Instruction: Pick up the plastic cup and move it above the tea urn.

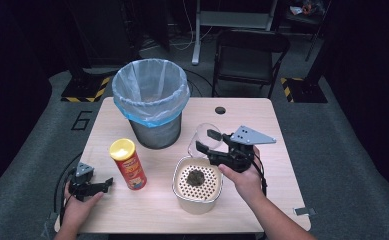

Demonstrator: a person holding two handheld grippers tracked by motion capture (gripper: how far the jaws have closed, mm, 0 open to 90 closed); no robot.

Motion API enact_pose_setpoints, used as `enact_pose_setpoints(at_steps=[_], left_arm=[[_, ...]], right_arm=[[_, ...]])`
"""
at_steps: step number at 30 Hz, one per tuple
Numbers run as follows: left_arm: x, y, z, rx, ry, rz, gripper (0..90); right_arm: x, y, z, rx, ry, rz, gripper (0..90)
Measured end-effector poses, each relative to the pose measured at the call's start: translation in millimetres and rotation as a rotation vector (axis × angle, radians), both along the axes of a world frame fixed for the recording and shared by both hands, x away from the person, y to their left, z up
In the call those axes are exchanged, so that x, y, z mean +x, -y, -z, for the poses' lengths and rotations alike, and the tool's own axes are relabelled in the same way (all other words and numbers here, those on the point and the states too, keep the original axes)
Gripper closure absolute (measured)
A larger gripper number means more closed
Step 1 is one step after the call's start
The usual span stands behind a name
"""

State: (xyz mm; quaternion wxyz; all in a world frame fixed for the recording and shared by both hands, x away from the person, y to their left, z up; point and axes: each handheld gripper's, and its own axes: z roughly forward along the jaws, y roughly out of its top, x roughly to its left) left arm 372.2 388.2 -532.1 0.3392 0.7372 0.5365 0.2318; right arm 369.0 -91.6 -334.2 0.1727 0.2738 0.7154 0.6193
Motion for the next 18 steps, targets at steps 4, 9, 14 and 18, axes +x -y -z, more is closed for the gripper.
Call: enact_pose_setpoints(at_steps=[4,9,14,18], left_arm=[[0.0,-0.2,-0.1,0.004,0.001,0.001,12.0],[0.1,-0.3,-0.1,0.004,0.001,0.002,11.9],[0.0,0.0,0.0,0.001,0.000,0.000,12.0],[0.0,0.0,0.0,0.001,0.000,0.000,12.0]], right_arm=[[1.7,-9.8,-23.5,-0.044,0.051,0.000,41.6],[18.0,-26.5,-55.5,-0.092,0.109,0.012,41.6],[35.5,-35.5,-77.8,-0.090,0.102,0.019,41.6],[50.2,-46.5,-94.0,-0.096,0.104,0.008,41.3]])
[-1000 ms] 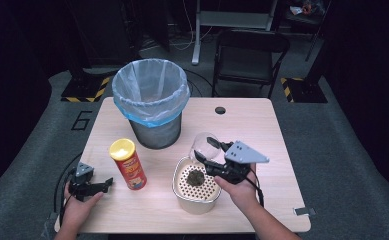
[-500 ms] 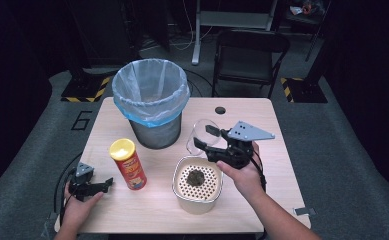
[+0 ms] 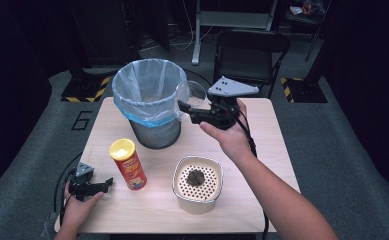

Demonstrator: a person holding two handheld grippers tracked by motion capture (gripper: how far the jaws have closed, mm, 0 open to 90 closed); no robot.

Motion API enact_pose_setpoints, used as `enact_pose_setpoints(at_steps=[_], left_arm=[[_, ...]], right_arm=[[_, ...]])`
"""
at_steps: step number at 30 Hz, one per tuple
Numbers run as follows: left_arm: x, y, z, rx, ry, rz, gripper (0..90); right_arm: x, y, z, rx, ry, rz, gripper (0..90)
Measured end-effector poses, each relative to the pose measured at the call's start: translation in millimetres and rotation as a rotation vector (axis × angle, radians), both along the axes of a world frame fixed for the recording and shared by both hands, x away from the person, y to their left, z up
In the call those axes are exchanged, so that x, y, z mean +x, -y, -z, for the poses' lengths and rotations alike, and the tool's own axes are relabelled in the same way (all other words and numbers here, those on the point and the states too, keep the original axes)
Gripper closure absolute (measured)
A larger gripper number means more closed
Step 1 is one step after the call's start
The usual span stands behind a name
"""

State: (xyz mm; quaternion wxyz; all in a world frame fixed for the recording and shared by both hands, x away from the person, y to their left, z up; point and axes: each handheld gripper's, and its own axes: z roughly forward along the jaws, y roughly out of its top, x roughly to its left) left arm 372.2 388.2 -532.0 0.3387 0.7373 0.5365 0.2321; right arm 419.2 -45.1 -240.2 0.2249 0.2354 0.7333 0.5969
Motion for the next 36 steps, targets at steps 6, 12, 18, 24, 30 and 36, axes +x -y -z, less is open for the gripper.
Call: enact_pose_setpoints(at_steps=[6,12,18,24,30,36], left_arm=[[0.0,0.0,0.0,0.000,0.000,0.000,12.0],[0.1,0.0,0.1,-0.001,0.001,0.000,12.0],[0.4,0.1,-0.3,0.008,0.001,-0.001,11.9],[-0.1,0.2,-1.2,0.005,-0.014,0.001,11.9],[0.3,-0.4,-1.5,0.014,-0.013,0.006,11.9],[0.1,0.1,-1.4,0.008,-0.016,0.003,11.9]], right_arm=[[18.2,-20.5,-12.7,-0.023,0.011,0.005,41.1],[34.9,-39.5,-18.9,-0.040,0.001,0.021,41.2],[50.9,-54.6,-17.3,-0.052,-0.031,0.040,41.1],[71.7,-68.3,-11.4,-0.072,-0.043,0.102,39.6],[92.2,-79.5,-6.7,-0.055,-0.071,0.133,39.3],[108.6,-89.7,4.0,-0.077,-0.081,0.182,39.0]])
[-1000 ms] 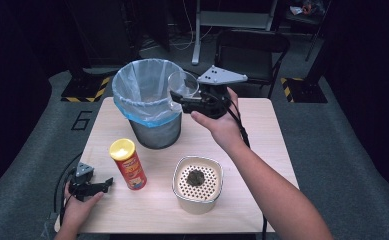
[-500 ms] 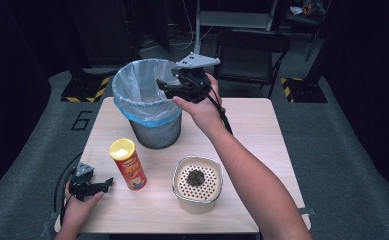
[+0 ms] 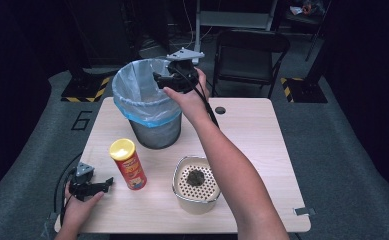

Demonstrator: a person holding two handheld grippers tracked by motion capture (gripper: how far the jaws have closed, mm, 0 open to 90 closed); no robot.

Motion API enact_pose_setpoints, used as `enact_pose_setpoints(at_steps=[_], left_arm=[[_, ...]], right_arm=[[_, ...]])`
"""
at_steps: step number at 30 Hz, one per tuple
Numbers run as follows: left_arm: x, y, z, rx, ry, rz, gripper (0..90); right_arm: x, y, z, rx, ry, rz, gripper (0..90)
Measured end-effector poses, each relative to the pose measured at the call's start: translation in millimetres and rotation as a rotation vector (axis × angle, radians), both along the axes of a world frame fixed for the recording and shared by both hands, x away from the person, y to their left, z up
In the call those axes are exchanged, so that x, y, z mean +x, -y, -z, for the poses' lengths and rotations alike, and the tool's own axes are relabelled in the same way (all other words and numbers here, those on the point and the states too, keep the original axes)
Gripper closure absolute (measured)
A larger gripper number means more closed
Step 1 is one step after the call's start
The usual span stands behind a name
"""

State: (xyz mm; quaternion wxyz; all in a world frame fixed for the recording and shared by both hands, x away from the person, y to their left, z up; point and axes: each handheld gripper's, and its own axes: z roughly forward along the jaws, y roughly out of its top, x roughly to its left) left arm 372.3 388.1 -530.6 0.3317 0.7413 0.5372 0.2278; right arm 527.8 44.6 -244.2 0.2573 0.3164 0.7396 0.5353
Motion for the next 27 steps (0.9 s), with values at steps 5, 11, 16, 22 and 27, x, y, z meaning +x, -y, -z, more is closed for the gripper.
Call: enact_pose_setpoints(at_steps=[5,11,16,22,27], left_arm=[[-0.4,0.2,-0.4,0.000,-0.006,-0.001,12.0],[-0.2,1.0,0.7,-0.004,0.008,-0.009,12.0],[-1.1,2.1,1.0,-0.009,0.008,-0.019,11.9],[-1.6,1.5,-0.2,0.003,0.000,-0.006,11.7],[-4.0,2.6,-0.6,0.006,-0.004,0.013,11.7]], right_arm=[[6.3,-6.5,6.4,-0.025,-0.019,0.043,37.2],[12.4,-16.3,13.4,-0.018,-0.096,-0.005,28.8],[5.8,-22.8,19.0,-0.037,-0.083,-0.047,14.1],[1.3,-13.5,13.6,-0.044,-0.065,-0.032,15.2],[-12.4,12.4,10.0,-0.027,-0.007,-0.045,19.0]])
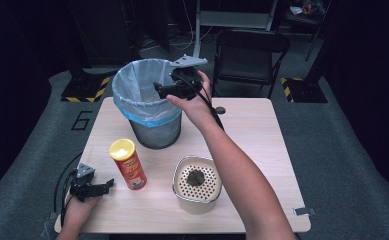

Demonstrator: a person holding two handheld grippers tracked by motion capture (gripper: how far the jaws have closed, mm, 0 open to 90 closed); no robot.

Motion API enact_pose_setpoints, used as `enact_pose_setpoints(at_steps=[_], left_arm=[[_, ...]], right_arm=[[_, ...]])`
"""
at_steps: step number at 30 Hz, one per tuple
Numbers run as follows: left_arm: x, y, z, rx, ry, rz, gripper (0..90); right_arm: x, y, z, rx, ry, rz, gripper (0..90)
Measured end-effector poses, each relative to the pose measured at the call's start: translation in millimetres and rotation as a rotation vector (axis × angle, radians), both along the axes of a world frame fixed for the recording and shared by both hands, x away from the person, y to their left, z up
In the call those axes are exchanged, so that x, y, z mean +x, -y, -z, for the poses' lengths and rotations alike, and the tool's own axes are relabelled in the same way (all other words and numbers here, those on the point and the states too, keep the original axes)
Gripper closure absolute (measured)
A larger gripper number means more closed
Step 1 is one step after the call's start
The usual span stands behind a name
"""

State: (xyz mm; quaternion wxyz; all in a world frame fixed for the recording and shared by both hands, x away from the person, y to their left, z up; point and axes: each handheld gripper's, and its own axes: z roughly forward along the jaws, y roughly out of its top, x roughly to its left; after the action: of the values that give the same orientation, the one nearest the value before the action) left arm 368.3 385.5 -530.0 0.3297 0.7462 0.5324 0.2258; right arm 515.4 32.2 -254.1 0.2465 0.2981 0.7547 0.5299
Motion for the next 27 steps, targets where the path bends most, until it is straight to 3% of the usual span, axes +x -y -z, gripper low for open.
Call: enact_pose_setpoints(at_steps=[3,6,8,11,17,21,22,27], left_arm=[[-0.5,1.5,1.5,-0.011,0.015,-0.009,12.0],[-2.1,2.6,-0.4,-0.017,0.003,0.000,13.9],[-2.5,2.7,-2.3,-0.049,-0.008,-0.002,14.6],[-1.9,1.9,-5.9,-0.089,-0.033,0.001,17.5],[-7.8,7.6,-16.1,-0.098,0.006,0.025,14.3],[-12.1,14.5,-24.7,-0.110,0.021,0.071,11.9],[-12.8,15.5,-26.5,-0.114,0.012,0.088,11.8],[-21.0,23.1,-38.5,-0.133,0.049,0.190,11.6]], right_arm=[[-3.2,5.5,0.3,-0.002,0.009,0.002,19.2],[-13.3,31.7,8.8,-0.013,0.019,0.014,20.4],[-17.9,45.8,15.5,-0.022,0.006,0.002,21.3],[-28.8,64.9,26.4,-0.015,0.003,0.029,25.2],[-47.8,96.2,47.5,-0.027,0.028,0.055,26.0],[-55.1,110.9,61.0,-0.001,0.026,0.071,27.0],[-56.2,114.4,65.7,-0.004,0.025,0.073,26.9],[-64.3,124.5,82.0,-0.052,0.028,0.082,26.9]])
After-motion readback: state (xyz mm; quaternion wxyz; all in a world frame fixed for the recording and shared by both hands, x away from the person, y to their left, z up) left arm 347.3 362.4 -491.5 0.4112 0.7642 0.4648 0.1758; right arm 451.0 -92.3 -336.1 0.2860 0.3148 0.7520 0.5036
